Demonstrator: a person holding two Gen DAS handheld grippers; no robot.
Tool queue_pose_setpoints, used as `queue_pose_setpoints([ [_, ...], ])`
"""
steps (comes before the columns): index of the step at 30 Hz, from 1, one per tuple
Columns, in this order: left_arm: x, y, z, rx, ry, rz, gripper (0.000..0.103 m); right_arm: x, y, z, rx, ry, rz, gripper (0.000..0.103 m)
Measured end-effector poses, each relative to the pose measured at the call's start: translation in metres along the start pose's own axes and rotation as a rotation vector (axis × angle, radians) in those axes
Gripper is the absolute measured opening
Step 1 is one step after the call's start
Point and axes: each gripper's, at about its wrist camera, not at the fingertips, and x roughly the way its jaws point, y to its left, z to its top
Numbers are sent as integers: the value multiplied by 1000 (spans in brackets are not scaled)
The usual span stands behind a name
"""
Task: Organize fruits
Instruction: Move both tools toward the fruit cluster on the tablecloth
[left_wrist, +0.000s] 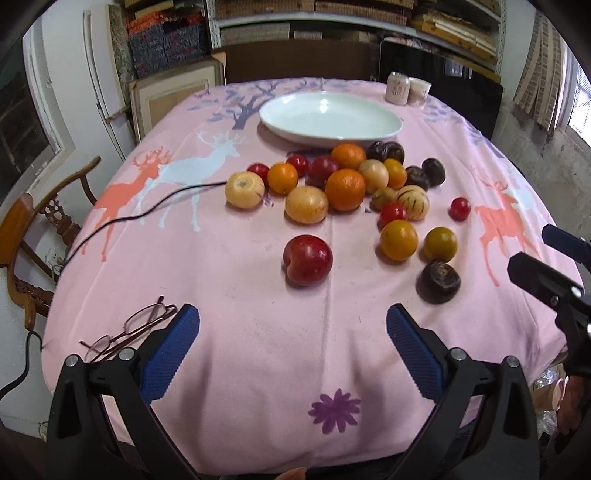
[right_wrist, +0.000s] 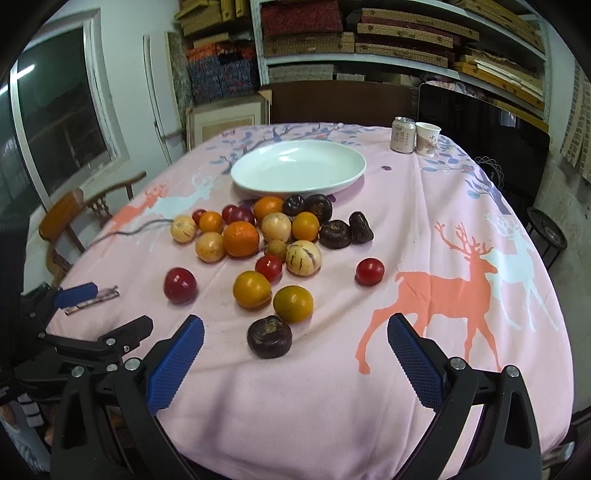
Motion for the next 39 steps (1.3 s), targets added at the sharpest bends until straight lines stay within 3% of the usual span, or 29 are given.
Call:
queue_pose_setpoints([
  [6,21,6,6,-15,21,-11,99,10,-2,-3,5,10,11,100],
  [15,39,11,19,-18,38,31,99,33,-7,6,24,53,9,100],
  [39,25,6,12,-27,27,7,99,30,-18,5,78,56,31,100],
])
